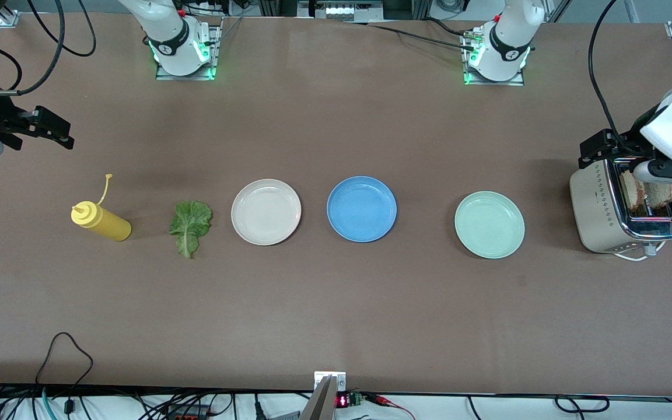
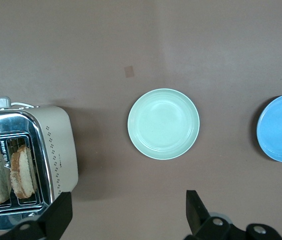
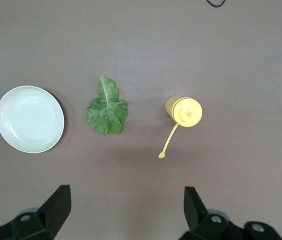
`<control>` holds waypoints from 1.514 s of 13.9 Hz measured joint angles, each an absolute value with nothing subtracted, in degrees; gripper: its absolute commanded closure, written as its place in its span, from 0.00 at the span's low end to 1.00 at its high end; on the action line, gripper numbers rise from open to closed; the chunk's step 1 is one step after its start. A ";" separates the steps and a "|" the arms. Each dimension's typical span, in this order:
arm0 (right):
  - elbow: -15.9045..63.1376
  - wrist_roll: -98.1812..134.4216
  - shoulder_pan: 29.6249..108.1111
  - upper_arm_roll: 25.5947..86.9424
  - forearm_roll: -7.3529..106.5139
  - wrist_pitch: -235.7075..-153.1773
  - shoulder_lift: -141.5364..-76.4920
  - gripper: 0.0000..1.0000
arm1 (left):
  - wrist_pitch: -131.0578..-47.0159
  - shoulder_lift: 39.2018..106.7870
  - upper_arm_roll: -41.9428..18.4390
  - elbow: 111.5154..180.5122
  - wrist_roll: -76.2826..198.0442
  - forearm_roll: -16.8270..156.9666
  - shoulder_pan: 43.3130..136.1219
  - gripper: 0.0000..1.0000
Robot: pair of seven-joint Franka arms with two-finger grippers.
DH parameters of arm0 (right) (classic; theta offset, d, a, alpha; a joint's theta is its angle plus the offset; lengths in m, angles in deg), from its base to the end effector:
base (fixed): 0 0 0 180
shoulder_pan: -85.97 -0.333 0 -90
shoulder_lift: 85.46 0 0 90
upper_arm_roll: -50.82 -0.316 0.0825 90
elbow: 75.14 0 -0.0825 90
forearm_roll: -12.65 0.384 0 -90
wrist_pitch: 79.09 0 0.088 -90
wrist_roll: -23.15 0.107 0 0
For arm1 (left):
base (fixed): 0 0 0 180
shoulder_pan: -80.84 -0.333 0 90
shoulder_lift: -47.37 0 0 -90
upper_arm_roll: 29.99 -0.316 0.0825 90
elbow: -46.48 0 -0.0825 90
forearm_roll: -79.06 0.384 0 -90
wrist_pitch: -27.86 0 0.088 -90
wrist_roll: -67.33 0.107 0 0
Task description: Make sandwich in blue plate with both arms
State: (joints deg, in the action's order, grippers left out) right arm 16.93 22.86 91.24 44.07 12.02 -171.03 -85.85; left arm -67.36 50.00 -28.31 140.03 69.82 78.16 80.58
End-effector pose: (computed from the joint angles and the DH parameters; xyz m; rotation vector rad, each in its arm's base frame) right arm 0.5587 0.0131 0.6066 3.1309 0.0490 -0.0140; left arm 0.5735 -0.0154 0.5771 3.1226 -0.1041 -0.0259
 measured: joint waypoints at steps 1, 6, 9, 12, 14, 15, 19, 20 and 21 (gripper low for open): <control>16.93 22.86 91.24 44.07 12.02 -171.03 -85.85 0.00 | -67.36 50.01 -28.31 140.03 69.82 78.17 80.57 0.00; 16.93 22.86 91.25 44.08 12.02 -171.04 -85.85 0.00 | -67.28 50.02 -28.31 140.03 69.82 78.25 80.57 0.00; 16.93 22.86 91.26 44.09 12.02 -171.04 -85.85 0.00 | -65.57 50.04 -28.31 140.03 69.64 78.25 80.57 0.00; 16.93 22.86 91.27 44.12 12.02 -171.04 -85.85 0.00 | -64.72 50.07 -28.31 140.03 69.63 78.27 80.53 0.00; 16.93 22.86 91.28 44.14 12.02 -171.04 -85.85 0.00 | -64.24 50.37 -28.35 140.03 69.50 78.37 80.04 0.00; 16.93 22.86 91.29 44.15 12.02 -171.04 -85.85 0.00 | -64.03 50.71 -28.40 140.04 69.39 78.54 79.14 0.00; 16.93 22.86 91.30 44.17 12.02 -171.04 -85.84 0.00 | -64.30 53.35 -28.67 139.59 71.51 84.33 73.38 0.00; 16.93 22.86 91.30 44.18 12.02 -171.04 -85.84 0.00 | -64.83 53.80 -28.71 139.33 74.07 87.26 72.45 0.00; 16.93 22.86 91.30 44.18 12.02 -171.04 -85.84 0.00 | -66.03 54.13 -28.72 139.17 76.75 90.20 71.79 0.00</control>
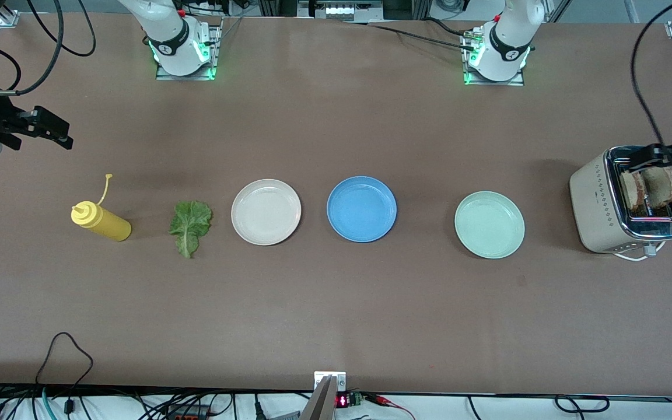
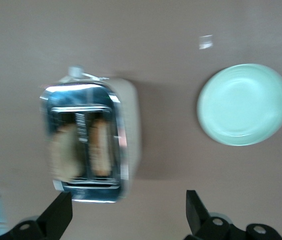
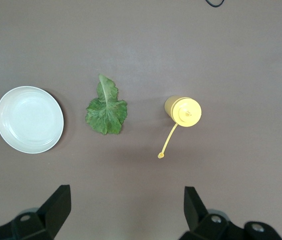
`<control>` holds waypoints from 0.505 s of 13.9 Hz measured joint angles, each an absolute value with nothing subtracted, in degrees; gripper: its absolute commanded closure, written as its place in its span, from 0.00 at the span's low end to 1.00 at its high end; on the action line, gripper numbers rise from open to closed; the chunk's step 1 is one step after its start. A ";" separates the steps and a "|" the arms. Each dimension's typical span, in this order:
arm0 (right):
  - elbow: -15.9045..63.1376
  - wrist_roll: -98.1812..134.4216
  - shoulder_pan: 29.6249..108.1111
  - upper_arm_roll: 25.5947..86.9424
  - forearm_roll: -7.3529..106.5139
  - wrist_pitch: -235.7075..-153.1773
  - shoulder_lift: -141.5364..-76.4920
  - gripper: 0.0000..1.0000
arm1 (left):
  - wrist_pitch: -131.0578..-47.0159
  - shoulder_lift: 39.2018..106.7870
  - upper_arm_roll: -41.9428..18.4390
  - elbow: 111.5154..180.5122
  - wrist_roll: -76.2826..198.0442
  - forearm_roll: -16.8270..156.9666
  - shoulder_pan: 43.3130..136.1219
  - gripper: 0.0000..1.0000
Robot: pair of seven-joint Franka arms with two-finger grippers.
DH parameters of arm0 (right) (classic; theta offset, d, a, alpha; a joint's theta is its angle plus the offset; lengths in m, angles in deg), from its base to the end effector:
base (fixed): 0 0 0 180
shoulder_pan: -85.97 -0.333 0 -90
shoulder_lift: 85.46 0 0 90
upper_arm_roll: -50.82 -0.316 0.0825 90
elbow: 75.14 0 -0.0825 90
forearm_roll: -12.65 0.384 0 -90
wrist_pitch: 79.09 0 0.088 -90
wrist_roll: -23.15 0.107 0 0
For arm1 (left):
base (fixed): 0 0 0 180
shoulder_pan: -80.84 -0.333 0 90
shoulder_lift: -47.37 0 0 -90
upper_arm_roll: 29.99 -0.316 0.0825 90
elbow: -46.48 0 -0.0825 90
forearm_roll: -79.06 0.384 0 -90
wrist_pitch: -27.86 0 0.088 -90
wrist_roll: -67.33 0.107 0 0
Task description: Make sandwich in blue plate with both arms
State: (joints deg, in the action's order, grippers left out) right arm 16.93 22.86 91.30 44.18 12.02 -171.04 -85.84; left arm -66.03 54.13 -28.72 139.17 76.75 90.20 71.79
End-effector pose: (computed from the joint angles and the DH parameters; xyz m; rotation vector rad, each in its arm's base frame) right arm 0.5587 0.0114 0.6067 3.1310 0.0444 -0.0134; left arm 0.5808 0.0997 0.5422 -2.9610 0.0759 0.1845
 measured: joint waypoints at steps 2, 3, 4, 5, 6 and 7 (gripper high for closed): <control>16.93 22.86 91.30 44.19 12.02 -171.04 -85.84 0.00 | -68.23 55.01 -28.75 139.15 80.53 93.13 70.35 0.00; 16.97 22.86 91.30 44.20 12.02 -171.04 -85.84 0.00 | -68.46 55.68 -28.78 139.24 81.50 93.57 69.28 0.00; 17.05 22.86 91.31 44.20 12.02 -171.04 -85.84 0.00 | -68.55 56.55 -28.80 139.50 82.33 93.62 68.08 0.00; 17.16 22.86 91.30 44.20 12.02 -171.04 -85.85 0.00 | -68.75 57.31 -28.80 139.99 82.63 93.62 67.29 0.00; 17.34 22.86 91.30 44.19 12.02 -171.04 -85.86 0.00 | -69.29 57.89 -28.79 140.76 82.74 93.62 66.87 0.00; 17.64 22.86 91.29 44.19 12.02 -171.04 -85.92 0.00 | -70.55 58.24 -28.78 142.12 82.74 93.62 66.71 0.00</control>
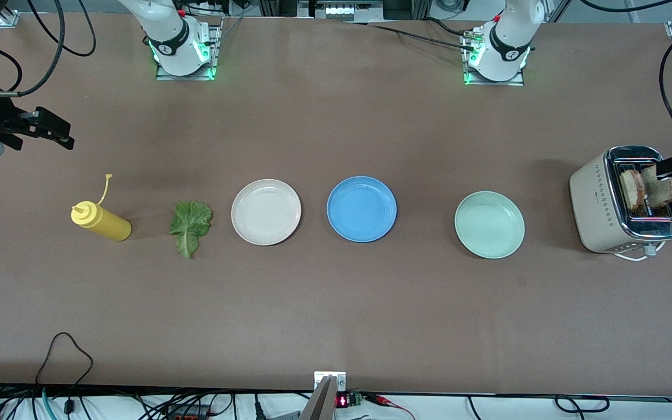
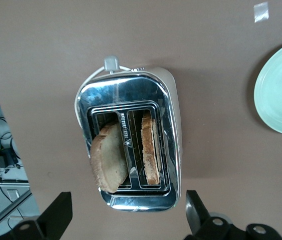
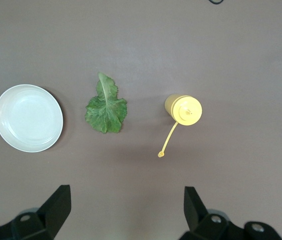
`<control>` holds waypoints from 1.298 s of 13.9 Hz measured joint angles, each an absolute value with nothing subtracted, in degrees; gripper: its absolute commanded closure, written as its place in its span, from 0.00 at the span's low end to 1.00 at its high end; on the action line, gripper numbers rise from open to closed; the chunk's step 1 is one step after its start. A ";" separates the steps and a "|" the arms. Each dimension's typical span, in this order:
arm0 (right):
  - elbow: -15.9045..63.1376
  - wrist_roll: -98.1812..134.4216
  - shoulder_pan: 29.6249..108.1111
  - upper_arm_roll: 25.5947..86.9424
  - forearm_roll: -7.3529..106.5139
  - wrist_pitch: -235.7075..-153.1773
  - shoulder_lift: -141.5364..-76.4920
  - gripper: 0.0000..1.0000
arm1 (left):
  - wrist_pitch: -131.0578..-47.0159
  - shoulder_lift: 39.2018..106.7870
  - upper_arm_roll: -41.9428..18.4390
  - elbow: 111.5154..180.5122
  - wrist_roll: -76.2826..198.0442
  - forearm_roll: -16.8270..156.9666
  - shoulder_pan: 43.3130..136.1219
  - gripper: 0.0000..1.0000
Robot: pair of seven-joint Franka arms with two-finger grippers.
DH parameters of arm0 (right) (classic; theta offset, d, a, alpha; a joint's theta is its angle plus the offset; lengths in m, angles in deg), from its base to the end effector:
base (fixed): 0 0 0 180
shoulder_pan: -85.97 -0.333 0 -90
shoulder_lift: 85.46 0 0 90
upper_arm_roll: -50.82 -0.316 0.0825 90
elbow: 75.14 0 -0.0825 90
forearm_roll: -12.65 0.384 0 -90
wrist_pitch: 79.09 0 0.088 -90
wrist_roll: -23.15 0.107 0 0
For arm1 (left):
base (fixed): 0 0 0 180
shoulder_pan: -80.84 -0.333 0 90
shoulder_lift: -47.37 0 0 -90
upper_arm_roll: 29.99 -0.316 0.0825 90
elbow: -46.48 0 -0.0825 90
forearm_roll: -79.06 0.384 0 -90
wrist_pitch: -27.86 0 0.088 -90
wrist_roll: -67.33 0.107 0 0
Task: Make sandwich in blue plate with both arms
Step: 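Grasp the lettuce leaf with the right gripper while the left gripper grasps toast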
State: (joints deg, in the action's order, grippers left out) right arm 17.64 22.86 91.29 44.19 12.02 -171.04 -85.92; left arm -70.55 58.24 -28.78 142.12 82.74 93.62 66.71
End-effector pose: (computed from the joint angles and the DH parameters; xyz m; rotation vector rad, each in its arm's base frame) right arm 0.5585 0.0114 0.6001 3.1308 0.0445 -0.0350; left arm 0.5844 0.1589 0.4822 -2.9217 0.1441 0.2886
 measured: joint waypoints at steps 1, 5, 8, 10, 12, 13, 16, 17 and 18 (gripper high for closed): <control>18.12 22.82 91.21 44.13 12.02 -171.08 -86.04 0.00 | -72.63 58.39 -28.77 143.91 82.74 93.62 66.64 0.00; 19.90 22.60 87.33 43.78 12.02 -173.01 -88.35 0.00 | -83.35 58.44 -28.75 152.51 82.74 93.62 65.55 0.11; 20.66 23.10 84.20 43.67 12.01 -177.21 -93.06 0.00 | -89.59 58.18 -28.76 157.92 82.75 93.62 63.91 0.37; 20.90 23.14 83.56 43.67 11.99 -179.96 -97.22 0.00 | -90.80 57.83 -28.74 159.93 82.75 93.62 63.47 0.52; 20.98 23.14 83.52 43.69 11.98 -183.77 -101.86 0.00 | -92.03 57.46 -28.72 161.45 82.76 93.62 62.92 0.77; 20.98 23.14 83.34 43.69 11.85 -185.87 -104.05 0.00 | -92.35 57.37 -28.72 161.81 82.76 93.63 62.80 0.87; 21.04 23.66 82.68 43.69 11.42 -192.15 -110.31 0.00 | -92.45 57.19 -28.65 161.94 82.77 93.63 62.78 0.99; 21.06 23.73 82.68 43.72 11.37 -194.18 -112.46 0.00 | -92.46 57.01 -28.62 161.94 82.77 93.63 62.78 0.99; 21.07 23.73 82.68 43.79 11.36 -196.23 -114.73 0.00 | -92.47 56.71 -28.61 161.94 82.77 93.63 62.78 0.99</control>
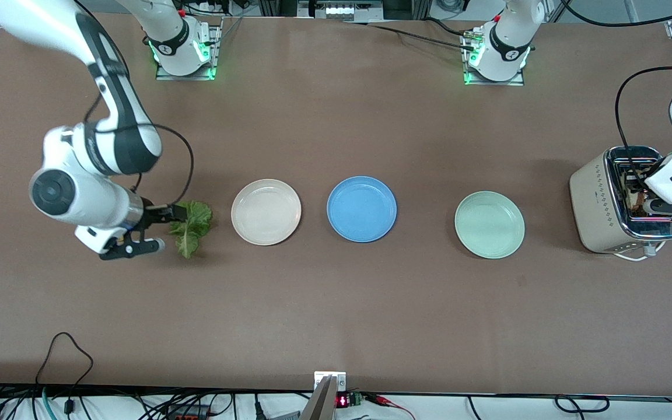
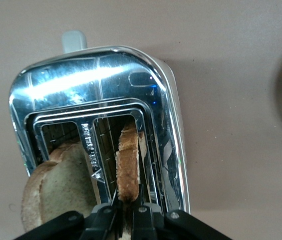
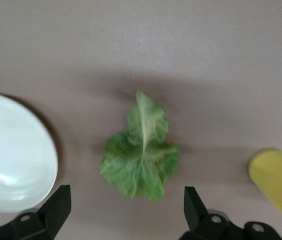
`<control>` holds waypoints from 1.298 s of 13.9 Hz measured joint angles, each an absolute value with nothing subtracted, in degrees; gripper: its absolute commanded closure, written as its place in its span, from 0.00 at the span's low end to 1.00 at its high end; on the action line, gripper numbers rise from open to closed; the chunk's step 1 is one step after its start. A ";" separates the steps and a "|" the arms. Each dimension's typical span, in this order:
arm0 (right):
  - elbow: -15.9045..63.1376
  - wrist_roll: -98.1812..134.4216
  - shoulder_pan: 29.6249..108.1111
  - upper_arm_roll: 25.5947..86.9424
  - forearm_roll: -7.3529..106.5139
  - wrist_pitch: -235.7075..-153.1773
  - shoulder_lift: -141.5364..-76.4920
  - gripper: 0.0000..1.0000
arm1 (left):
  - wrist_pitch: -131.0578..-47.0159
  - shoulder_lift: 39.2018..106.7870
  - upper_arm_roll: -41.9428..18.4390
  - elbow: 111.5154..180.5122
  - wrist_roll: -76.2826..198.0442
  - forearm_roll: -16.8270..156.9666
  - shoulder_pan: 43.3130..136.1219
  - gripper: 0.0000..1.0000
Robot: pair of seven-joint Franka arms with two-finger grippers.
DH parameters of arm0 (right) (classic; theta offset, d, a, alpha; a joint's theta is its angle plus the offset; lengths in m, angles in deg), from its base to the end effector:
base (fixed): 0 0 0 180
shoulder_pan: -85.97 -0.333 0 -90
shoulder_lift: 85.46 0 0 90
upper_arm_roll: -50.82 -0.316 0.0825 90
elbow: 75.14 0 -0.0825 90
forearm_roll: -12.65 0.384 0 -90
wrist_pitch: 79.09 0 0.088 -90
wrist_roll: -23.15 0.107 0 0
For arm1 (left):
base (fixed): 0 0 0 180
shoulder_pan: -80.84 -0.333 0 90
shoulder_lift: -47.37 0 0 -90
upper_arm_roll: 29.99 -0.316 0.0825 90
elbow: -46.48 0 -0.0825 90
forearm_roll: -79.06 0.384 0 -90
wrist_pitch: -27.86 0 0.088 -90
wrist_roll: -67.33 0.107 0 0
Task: Make sandwich in blue plate with both arms
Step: 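Grasp the lettuce leaf with the right gripper while the left gripper grasps toast, then place the toast on the blue plate while the right gripper lifts lettuce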
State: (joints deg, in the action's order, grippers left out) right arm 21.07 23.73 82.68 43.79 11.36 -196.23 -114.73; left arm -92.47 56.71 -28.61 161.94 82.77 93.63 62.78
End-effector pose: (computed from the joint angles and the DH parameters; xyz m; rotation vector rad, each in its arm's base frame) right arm 0.6497 0.1089 0.2961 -3.0942 -0.2643 0.2254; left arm 0.5476 0.1770 0.3677 -2.9495 0.1708 0.1964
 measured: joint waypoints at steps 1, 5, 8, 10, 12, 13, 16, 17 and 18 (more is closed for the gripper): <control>21.06 23.73 82.68 43.88 11.35 -198.18 -116.86 0.00 | -92.48 56.23 -28.58 161.94 82.77 93.63 62.78 0.99; 20.92 23.74 82.68 44.06 11.27 -204.34 -122.65 0.00 | -87.56 52.70 -28.20 159.34 82.78 93.62 62.77 0.99; 20.76 23.74 82.67 44.12 9.79 -206.56 -124.09 0.14 | -75.59 51.05 -26.30 150.93 82.87 93.62 62.79 0.99; 20.73 23.74 82.66 44.12 9.20 -206.84 -124.38 0.42 | -68.87 50.64 -24.18 145.27 82.87 93.62 62.82 0.99; 20.67 23.74 82.65 44.12 9.01 -206.86 -124.52 0.62 | -64.64 50.60 -21.99 141.54 82.87 93.62 62.87 0.99; 20.64 23.74 82.64 44.12 8.92 -206.86 -124.62 0.69 | -63.54 50.63 -20.76 140.63 82.87 93.59 62.88 0.99; 20.59 23.74 82.63 44.12 8.22 -207.09 -124.89 0.99 | -60.61 51.28 -16.95 140.27 82.55 88.59 63.09 0.99; 20.58 23.74 82.62 44.12 8.02 -207.17 -124.91 1.00 | -59.28 51.97 -15.96 140.30 82.35 86.28 63.27 0.99; 20.55 23.74 82.60 44.12 7.91 -207.20 -124.91 1.00 | -58.19 52.90 -14.93 140.31 82.23 84.61 63.49 0.99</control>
State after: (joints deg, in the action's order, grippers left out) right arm 20.55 23.74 82.60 44.12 7.91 -207.20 -124.91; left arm -58.19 52.90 -14.93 140.31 82.23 84.61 63.49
